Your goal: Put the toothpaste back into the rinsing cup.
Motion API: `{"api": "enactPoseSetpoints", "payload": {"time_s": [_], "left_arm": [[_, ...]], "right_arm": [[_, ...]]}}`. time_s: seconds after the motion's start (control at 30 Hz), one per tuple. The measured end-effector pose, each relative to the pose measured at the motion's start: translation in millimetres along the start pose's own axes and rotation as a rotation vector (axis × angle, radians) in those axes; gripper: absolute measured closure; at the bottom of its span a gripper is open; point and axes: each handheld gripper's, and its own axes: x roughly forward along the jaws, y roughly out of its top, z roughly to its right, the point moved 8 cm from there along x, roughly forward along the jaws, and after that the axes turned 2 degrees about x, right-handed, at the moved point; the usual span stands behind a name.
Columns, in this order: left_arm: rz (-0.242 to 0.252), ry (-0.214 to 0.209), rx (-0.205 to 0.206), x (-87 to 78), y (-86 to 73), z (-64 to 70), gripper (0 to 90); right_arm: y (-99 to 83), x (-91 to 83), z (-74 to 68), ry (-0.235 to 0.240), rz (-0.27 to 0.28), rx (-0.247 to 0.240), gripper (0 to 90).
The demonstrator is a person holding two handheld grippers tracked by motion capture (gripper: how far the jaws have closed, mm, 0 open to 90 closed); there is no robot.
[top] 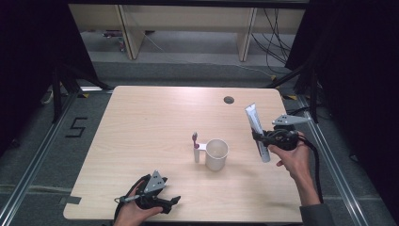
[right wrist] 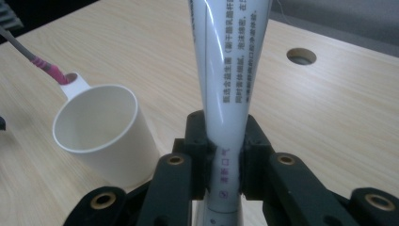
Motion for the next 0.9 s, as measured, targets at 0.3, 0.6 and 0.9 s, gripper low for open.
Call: {"api": "enactPoseSetpoints", "payload": {"time_s": [0.3,0.6,0.9], "left_arm": [[0.002,0.001,-0.001,0.5,0.7,-0.3,19.2],[0.006,0.001,-0.004,0.3,0.7,-0.3,19.2],[-0.005,0.004,0.004,0.2,-0.4,-2.2,19.2]], "right_arm": [[15.3,11.5,-18.8,0.060,0.082,0.027,77.2],[27.8,21.6,-38.9,0.118,0.153,0.055,77.2],[40.8,29.4,-52.0,0.154,0.199,0.052,77.2]]}}
